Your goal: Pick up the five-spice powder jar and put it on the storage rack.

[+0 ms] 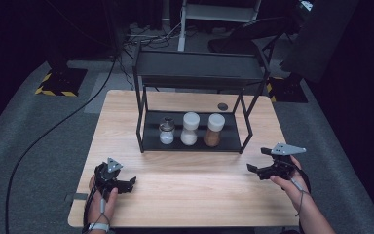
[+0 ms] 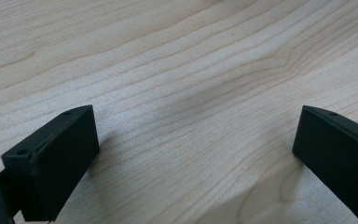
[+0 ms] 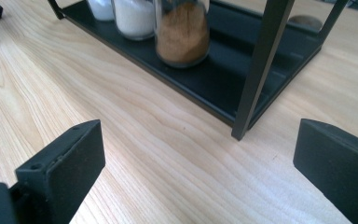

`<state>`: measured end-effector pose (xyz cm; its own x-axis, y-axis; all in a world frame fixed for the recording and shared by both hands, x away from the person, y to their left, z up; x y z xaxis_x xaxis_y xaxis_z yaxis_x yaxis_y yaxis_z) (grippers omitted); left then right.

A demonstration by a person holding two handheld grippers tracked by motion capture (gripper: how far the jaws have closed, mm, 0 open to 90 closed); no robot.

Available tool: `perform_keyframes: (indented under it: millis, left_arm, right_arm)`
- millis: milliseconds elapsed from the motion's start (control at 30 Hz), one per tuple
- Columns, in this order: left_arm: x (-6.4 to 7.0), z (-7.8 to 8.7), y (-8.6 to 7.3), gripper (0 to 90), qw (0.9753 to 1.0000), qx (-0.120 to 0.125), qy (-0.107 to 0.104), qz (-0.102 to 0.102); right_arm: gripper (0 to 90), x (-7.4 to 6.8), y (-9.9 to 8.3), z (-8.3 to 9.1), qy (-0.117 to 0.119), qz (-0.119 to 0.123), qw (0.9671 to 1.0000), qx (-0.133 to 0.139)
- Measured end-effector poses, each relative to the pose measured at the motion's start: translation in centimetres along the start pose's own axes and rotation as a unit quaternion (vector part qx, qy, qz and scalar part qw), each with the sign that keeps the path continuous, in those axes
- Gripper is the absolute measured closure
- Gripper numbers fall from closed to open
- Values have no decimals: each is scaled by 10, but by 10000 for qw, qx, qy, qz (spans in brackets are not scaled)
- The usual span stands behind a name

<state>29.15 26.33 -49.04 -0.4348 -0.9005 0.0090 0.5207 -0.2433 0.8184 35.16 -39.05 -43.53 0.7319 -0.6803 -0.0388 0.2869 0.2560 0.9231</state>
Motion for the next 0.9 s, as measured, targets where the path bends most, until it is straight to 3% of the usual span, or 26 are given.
perform_keyframes:
  millis: [900]
  left_arm:
    - [0,0,0,0,10000,2,-1,3]
  right_arm:
    - [23,-4,-39,-12,-45,-182,9989,-439]
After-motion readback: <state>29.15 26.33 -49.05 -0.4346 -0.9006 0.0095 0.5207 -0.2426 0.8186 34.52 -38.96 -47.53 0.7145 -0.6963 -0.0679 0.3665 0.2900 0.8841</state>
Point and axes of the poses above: each handheld gripper's, and its own axes: z roughly backward along the jaws, y roughly out of its top, x roughly to its right, the point moved 5 cm from there along -z, roughly forward along the jaws, and after that the axes turned 11 degrees about x, right-handed, at the moved point
